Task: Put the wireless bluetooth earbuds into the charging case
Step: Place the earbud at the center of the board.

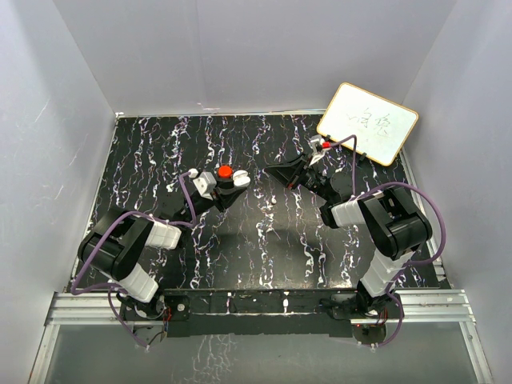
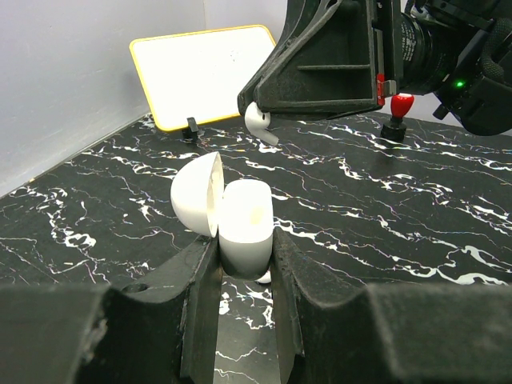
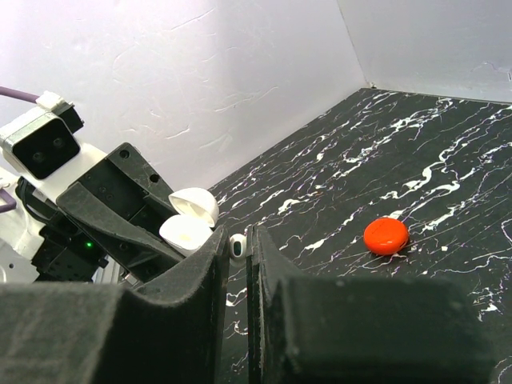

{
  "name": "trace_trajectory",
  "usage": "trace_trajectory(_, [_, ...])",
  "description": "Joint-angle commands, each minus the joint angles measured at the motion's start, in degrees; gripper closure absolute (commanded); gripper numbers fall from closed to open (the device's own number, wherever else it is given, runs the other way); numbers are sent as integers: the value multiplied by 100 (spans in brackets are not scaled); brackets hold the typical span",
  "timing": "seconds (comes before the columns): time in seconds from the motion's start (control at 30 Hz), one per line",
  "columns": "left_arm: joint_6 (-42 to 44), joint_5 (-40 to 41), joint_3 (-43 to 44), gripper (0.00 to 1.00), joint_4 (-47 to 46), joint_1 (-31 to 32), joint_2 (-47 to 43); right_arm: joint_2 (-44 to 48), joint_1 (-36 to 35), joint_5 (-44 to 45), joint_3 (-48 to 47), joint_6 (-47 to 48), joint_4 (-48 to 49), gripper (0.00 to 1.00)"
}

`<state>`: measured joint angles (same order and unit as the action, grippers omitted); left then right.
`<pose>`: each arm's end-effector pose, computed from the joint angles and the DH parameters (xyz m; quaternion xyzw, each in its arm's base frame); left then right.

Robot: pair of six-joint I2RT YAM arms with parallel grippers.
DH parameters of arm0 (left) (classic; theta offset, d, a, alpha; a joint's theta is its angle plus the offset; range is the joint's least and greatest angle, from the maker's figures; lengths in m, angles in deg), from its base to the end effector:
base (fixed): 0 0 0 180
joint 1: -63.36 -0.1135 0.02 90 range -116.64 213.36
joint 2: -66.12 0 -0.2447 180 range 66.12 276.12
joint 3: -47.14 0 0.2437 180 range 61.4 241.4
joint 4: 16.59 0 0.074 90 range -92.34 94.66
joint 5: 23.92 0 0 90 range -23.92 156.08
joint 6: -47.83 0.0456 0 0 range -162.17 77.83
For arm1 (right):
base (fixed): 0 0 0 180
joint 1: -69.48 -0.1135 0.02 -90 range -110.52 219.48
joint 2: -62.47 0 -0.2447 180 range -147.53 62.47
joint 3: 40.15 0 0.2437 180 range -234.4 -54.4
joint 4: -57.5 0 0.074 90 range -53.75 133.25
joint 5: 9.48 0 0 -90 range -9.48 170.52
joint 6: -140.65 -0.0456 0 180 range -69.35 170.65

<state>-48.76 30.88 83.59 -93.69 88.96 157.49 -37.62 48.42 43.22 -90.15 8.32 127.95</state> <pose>0.2312 -0.1399 0.2007 0.3353 0.4830 -0.3814 0.7133 0.2911 0.1417 0.2059 -0.1582 0.5802 0.5640 0.5659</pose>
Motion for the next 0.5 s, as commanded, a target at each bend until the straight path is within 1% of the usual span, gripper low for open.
trace_trajectory(0.0, [60, -94, 57, 100, -1095, -18, -225, 192, -37, 17, -5, 91, 1924, 100])
trace_trajectory(0.47, [70, -94, 41, 100, -1095, -17, -266, 210, -36, 30, -11, 119, 1919, 100])
